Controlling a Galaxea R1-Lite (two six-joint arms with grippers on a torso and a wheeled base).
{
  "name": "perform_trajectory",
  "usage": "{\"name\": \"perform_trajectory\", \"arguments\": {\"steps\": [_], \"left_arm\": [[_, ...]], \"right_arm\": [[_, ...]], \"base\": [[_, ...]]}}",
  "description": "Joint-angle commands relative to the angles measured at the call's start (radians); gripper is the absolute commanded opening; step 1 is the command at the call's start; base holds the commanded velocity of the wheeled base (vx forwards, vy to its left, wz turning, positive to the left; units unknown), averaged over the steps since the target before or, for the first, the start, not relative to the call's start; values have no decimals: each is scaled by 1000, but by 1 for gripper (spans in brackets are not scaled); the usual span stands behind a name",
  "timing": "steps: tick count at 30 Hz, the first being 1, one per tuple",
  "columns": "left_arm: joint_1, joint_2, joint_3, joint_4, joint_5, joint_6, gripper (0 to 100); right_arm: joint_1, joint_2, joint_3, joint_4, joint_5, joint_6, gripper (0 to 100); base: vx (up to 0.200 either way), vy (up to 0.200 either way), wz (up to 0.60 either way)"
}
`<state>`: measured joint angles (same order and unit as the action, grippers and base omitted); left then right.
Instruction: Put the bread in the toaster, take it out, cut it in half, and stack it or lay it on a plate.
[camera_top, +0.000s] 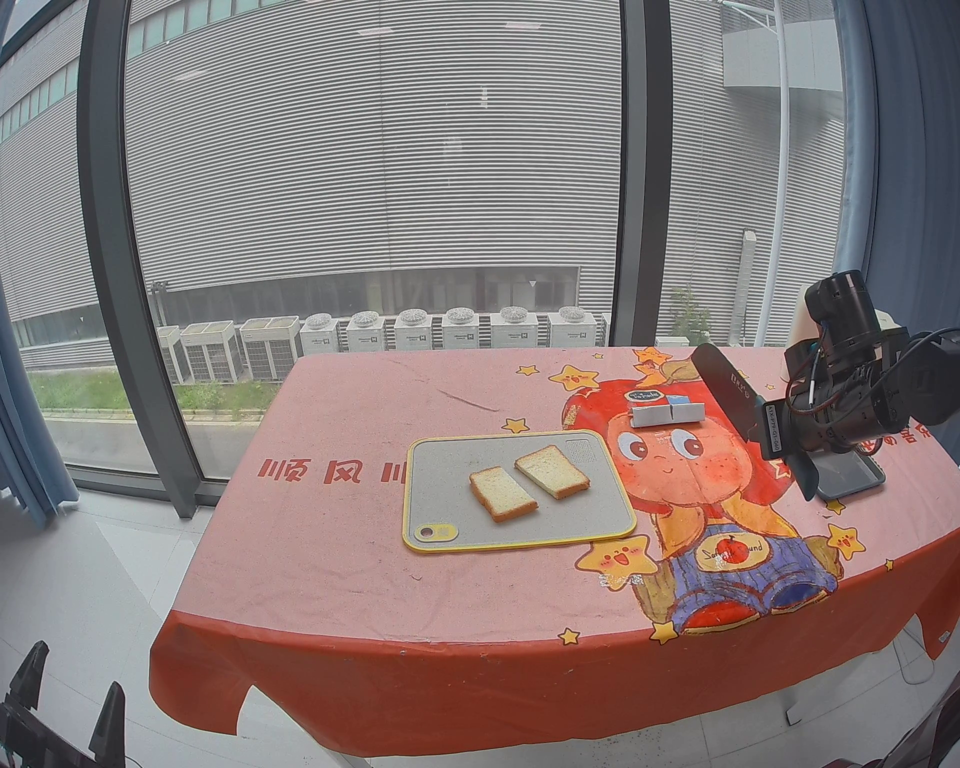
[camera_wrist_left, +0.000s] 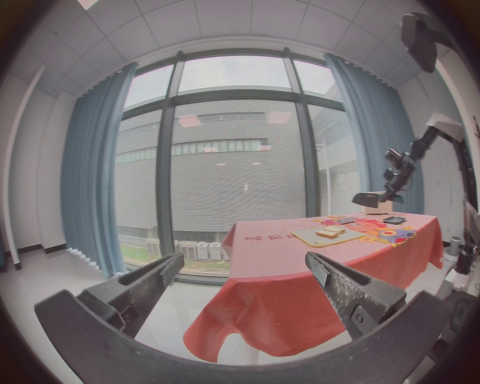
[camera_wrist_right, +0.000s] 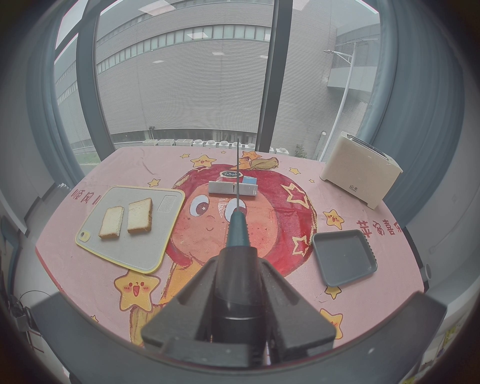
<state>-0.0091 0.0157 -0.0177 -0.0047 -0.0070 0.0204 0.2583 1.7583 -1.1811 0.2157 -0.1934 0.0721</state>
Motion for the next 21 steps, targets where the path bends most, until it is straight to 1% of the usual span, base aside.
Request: {"name": "perform_trajectory", "arguments": {"steps": [1,3,4,8,10,13,17,21], "left_arm": [[0,-16,18,3,32,-14,100],[-2,-16,18,5,-18,-5,100],[-3,-16,16,6,-31,3,100],[-2,-16,16,6,-31,4,100],[0,-16,16,8,-30,-2,100],[0,-16,16,6,-30,-2,100],[0,-16,16,6,-30,-2,100],[0,-16,16,6,-30,-2,100]], "right_arm": [[10,-19,3,-3,0,3,0],[6,-16,3,-1,2,-2,0],[2,-16,5,1,3,-3,0],[-1,-13,12,4,12,0,0],[-1,-11,37,4,15,0,0],[-8,0,64,1,15,-5,0],[-13,33,64,-3,15,-9,0],[-7,46,60,-3,19,5,0]], "base": [[0,0,0],[0,0,0],[0,0,0],[0,0,0],[0,0,0],[0,0,0],[0,0,0],[0,0,0]]}}
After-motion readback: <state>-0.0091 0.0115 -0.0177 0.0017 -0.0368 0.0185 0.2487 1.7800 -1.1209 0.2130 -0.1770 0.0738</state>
